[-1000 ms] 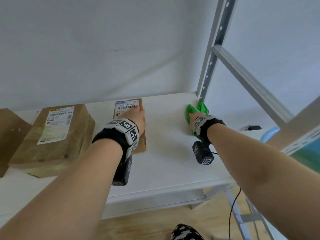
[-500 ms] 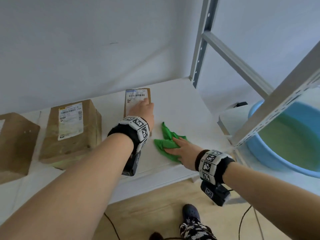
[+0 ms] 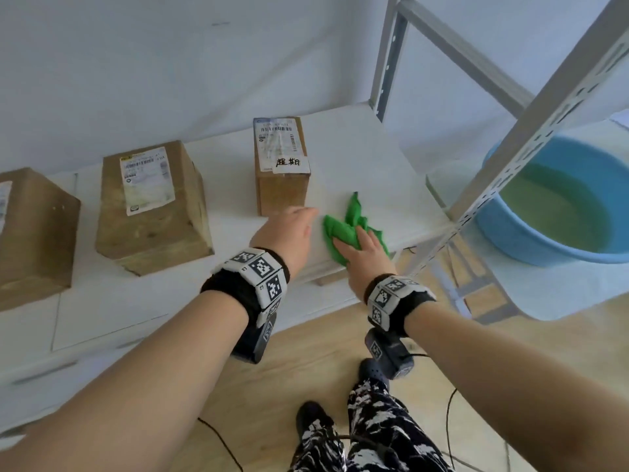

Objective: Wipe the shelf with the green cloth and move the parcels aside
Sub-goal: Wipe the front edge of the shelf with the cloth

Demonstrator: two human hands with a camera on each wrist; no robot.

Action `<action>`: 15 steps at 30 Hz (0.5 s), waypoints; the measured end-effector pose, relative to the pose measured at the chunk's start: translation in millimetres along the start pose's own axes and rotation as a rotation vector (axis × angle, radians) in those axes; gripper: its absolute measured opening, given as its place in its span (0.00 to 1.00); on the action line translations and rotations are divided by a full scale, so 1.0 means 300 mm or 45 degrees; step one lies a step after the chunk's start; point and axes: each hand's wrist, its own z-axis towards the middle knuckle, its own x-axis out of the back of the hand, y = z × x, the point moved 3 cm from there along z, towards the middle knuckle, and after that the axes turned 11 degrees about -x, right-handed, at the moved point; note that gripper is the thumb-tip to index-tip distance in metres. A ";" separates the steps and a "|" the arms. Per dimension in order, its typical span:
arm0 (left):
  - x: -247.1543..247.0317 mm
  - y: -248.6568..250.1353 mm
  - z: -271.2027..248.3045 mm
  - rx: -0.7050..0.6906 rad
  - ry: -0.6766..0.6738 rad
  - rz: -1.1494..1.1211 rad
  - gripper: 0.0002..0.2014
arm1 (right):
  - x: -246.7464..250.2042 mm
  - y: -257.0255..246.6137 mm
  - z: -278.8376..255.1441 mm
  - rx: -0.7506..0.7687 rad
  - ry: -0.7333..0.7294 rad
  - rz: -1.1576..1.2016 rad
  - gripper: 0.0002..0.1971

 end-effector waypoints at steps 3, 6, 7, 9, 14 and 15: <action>-0.058 -0.001 -0.021 0.057 -0.088 0.050 0.21 | -0.049 -0.042 -0.066 0.188 -0.028 -0.036 0.33; -0.104 -0.022 -0.039 0.163 -0.195 0.127 0.21 | -0.019 0.028 -0.046 0.291 -0.005 -0.159 0.32; -0.116 -0.029 -0.046 0.202 -0.231 0.153 0.20 | -0.004 0.068 -0.031 0.279 0.026 -0.175 0.32; -0.145 -0.041 -0.062 0.258 -0.296 0.189 0.19 | 0.024 0.160 0.005 0.164 0.089 -0.159 0.32; -0.217 -0.059 -0.104 0.353 -0.349 0.230 0.20 | 0.087 0.368 0.070 -0.186 0.198 -0.084 0.33; -0.230 -0.058 -0.111 0.359 -0.342 0.229 0.21 | 0.087 0.376 0.071 -0.270 0.219 -0.023 0.32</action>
